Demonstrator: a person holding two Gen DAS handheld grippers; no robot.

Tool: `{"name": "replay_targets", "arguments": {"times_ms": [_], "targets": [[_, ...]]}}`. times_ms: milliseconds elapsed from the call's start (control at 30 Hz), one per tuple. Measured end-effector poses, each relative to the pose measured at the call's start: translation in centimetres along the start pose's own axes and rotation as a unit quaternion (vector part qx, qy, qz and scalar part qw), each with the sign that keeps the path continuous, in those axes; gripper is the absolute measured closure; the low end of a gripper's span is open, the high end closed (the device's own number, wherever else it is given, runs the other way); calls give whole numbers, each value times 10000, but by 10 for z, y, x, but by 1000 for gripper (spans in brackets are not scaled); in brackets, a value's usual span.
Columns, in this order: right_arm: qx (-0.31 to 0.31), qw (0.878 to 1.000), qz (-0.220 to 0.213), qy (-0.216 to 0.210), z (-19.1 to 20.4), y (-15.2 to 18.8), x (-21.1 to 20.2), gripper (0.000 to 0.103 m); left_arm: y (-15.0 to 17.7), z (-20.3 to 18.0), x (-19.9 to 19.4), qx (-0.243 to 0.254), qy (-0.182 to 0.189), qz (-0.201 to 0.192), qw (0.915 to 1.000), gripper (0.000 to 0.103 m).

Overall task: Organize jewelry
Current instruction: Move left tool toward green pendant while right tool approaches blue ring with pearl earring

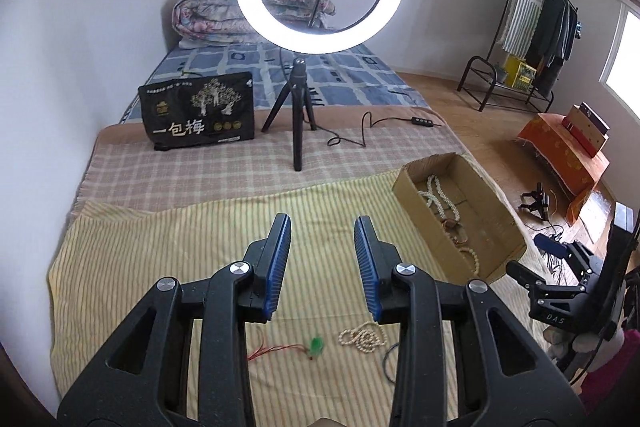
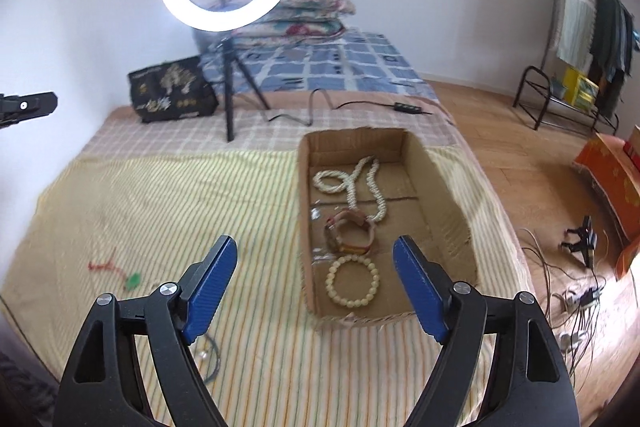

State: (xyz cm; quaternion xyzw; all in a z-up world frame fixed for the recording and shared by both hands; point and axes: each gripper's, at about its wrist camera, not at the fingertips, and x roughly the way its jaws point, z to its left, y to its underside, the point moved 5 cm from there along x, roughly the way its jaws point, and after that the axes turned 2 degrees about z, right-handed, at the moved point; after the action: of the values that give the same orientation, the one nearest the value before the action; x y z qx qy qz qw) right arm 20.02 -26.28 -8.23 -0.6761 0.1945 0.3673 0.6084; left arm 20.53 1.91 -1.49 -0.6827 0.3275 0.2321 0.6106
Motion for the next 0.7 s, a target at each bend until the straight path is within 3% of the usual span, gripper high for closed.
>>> {"name": "replay_targets", "arguments": {"times_ms": [133,300,600,700], "targets": [[-388,9991,20,-173,16,14,-3,23,30,20,6,-36,-40,265,9996,70],[-441,9984,171,-301,19,29,-1,23,71,36,25,-163,75,700,9974,70],[-78,9911,964,-911,25,60,22,23,105,16,62,1,458,1257,9910,70],[-69,9860,1220,-1137,36,75,28,29,116,9,74,150,532,1471,9876,70]]}}
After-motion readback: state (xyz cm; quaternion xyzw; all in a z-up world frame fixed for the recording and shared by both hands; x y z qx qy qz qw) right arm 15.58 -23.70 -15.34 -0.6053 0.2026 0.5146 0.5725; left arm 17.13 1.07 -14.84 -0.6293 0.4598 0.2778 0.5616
